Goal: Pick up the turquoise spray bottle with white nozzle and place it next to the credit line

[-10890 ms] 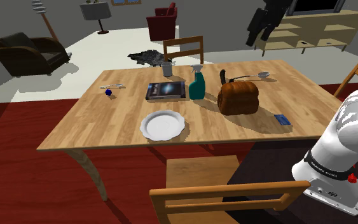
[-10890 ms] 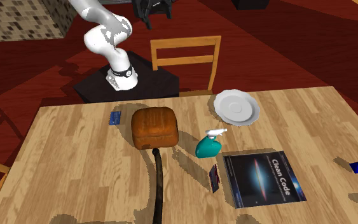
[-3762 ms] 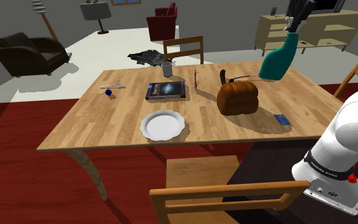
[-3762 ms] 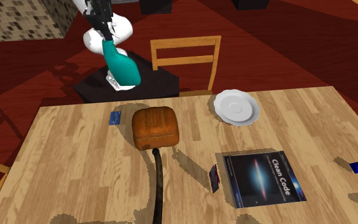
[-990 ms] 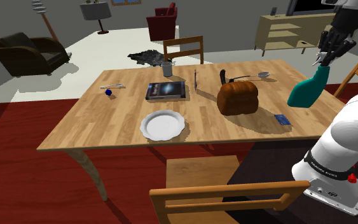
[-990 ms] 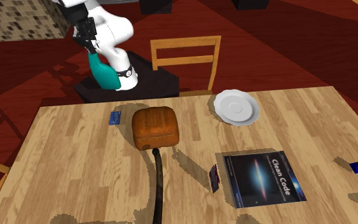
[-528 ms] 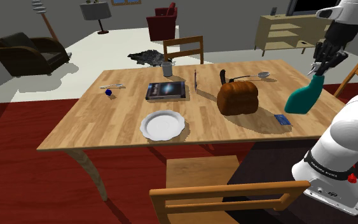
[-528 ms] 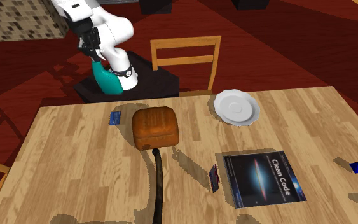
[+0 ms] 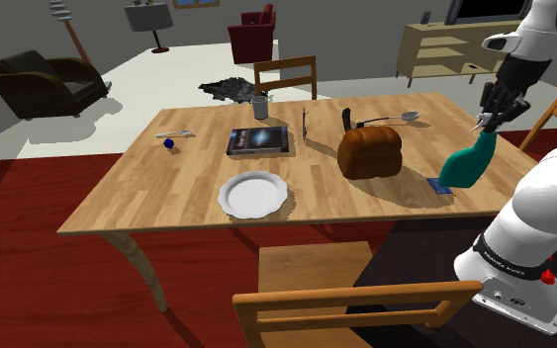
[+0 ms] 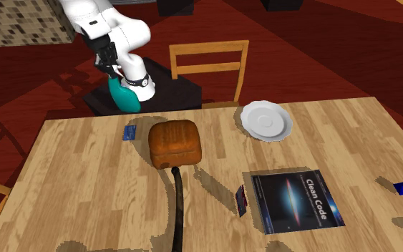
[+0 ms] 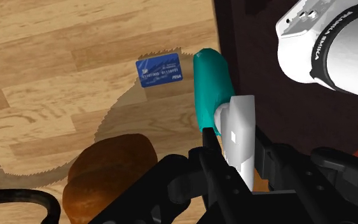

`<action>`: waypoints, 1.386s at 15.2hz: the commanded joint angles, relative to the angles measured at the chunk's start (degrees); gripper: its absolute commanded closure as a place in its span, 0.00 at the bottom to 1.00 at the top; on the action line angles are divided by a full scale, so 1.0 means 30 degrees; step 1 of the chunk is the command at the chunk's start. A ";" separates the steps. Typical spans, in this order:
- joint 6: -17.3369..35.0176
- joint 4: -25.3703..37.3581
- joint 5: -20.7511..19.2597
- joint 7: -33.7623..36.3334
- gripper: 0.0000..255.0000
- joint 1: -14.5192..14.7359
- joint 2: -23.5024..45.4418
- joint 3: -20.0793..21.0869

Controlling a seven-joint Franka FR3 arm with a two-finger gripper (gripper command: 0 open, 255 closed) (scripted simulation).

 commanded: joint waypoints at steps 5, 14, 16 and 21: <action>0.1154 -0.1669 -0.0754 -0.0073 1.00 -0.0473 -0.0487 -0.0749; 0.2319 -0.3162 -0.1555 -0.0147 1.00 -0.0987 -0.0752 -0.1539; 0.2319 -0.3162 -0.1555 -0.0147 1.00 -0.0987 -0.0752 -0.1539; 0.2319 -0.3162 -0.1555 -0.0147 0.00 -0.0987 -0.0752 -0.1539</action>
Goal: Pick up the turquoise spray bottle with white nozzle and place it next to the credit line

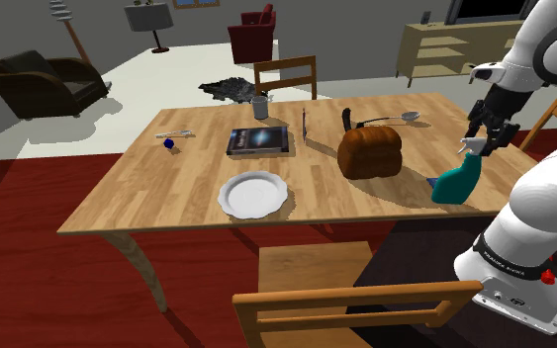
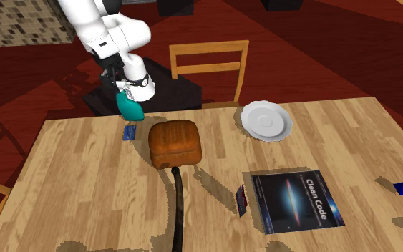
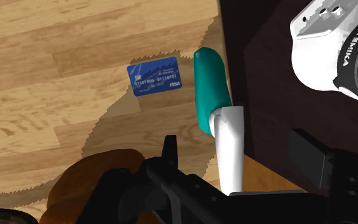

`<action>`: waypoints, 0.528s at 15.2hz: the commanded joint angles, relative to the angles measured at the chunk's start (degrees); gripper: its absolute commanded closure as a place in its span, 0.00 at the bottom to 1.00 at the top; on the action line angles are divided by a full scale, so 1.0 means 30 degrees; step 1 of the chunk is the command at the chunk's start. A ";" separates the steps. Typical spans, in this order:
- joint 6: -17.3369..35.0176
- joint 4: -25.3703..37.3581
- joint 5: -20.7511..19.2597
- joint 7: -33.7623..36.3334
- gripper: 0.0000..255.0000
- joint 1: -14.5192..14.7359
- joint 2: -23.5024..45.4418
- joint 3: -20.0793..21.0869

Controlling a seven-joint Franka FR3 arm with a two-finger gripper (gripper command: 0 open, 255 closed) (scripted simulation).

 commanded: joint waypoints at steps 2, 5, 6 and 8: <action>0.0000 0.0000 0.0000 0.0000 0.00 0.0000 0.0000 0.0000; -0.1096 0.1264 0.0670 0.0018 0.00 0.0395 0.0111 0.0670; -0.1615 0.1917 0.0970 0.0023 0.00 0.0576 0.0224 0.0972; -0.2010 0.2441 0.1197 0.0017 0.00 0.0703 0.0340 0.1201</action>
